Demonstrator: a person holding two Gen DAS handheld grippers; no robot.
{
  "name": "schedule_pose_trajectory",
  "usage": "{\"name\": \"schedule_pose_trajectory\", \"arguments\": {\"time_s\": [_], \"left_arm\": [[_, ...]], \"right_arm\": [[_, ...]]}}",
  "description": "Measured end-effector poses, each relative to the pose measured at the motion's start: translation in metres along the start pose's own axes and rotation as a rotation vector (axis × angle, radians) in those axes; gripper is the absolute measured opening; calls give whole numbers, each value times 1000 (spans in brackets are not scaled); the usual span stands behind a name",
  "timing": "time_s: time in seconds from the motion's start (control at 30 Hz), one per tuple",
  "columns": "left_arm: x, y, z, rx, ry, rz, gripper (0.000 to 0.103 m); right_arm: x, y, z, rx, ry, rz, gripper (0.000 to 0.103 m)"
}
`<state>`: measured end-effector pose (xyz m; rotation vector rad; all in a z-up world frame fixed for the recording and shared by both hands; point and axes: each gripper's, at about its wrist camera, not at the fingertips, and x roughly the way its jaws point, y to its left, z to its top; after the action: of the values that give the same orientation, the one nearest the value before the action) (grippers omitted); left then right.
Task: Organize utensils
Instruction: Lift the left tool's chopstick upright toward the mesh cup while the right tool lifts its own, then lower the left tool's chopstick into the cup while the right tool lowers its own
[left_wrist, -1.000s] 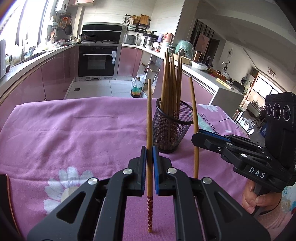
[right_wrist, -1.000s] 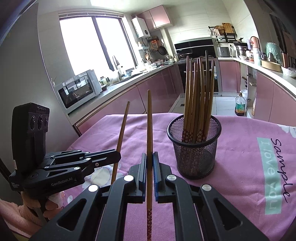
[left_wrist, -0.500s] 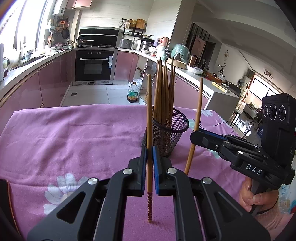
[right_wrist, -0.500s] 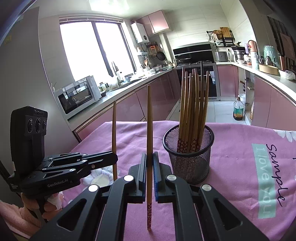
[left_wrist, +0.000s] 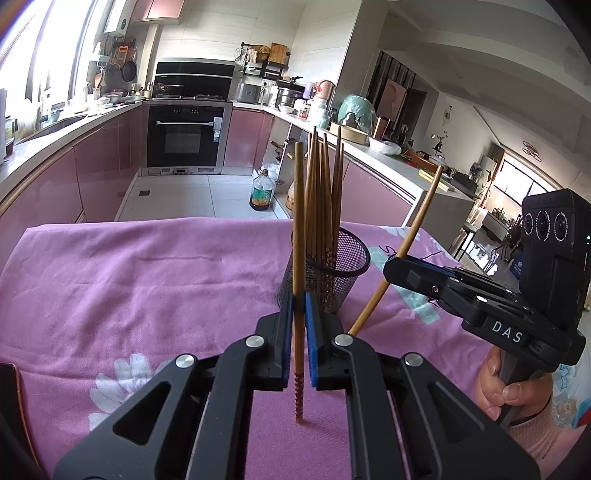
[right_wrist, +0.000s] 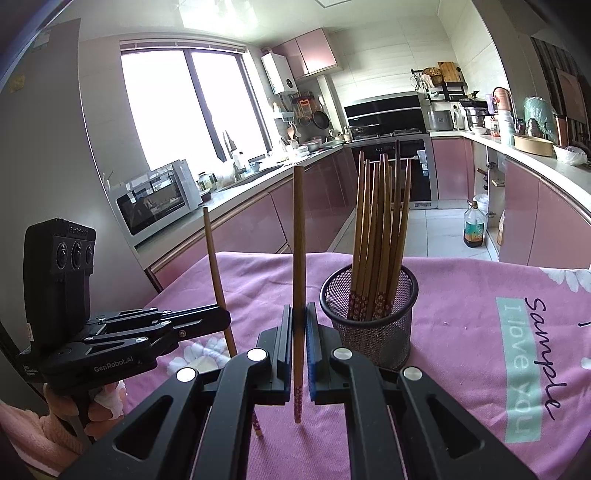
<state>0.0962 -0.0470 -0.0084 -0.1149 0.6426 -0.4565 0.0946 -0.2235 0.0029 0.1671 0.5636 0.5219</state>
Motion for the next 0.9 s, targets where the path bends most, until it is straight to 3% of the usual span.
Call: {"name": "schedule_pose_trajectory", "arguments": {"time_s": [0.9], "left_arm": [[-8,-7,17,15,-45,-27,8]], "right_arm": [[-19,-3,14,-19,-69,-29,5]]}}
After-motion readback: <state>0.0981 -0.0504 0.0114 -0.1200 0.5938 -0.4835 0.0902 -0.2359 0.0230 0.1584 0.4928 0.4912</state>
